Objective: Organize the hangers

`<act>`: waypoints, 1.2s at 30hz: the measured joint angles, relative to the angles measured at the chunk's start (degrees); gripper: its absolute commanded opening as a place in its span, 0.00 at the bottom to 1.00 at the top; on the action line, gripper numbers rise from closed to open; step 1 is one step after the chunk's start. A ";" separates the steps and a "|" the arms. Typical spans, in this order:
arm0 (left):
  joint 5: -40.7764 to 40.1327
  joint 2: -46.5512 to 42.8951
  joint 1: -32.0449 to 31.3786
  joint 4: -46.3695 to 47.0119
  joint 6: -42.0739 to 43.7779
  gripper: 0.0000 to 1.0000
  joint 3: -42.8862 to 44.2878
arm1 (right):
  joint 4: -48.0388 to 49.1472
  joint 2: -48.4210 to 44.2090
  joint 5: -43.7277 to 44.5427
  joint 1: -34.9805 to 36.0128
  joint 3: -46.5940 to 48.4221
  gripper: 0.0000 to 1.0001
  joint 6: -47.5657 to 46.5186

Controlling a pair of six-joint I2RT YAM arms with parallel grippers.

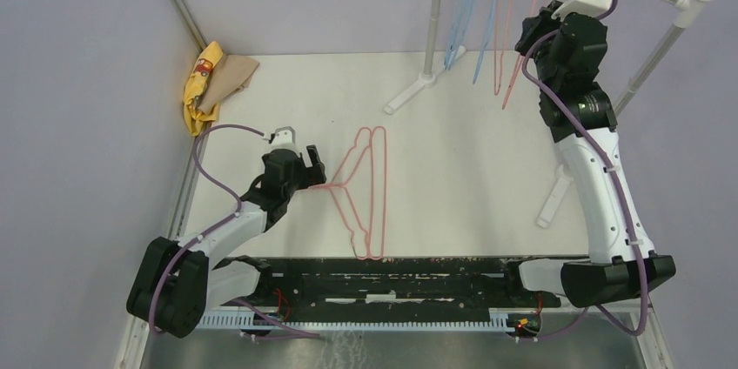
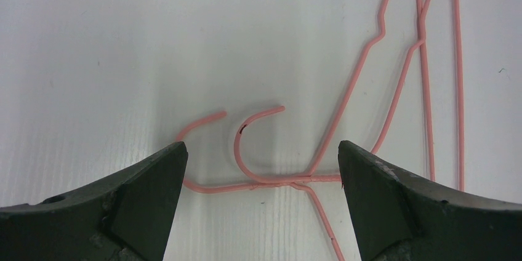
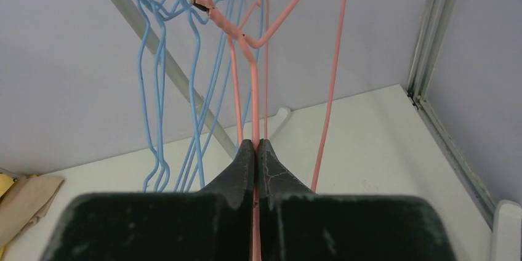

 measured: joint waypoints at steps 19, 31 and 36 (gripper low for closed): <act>-0.57 1.66 0.00 -0.07 0.04 0.99 0.37 | 2.08 8.00 -8.28 -7.85 2.86 0.01 5.46; -1.03 3.50 0.00 0.00 0.04 0.99 0.44 | 2.03 5.35 -9.68 -7.96 -3.67 0.66 7.69; -1.03 4.22 0.00 0.04 0.04 0.99 0.46 | -0.39 -1.22 -9.75 -7.98 -6.84 0.70 8.02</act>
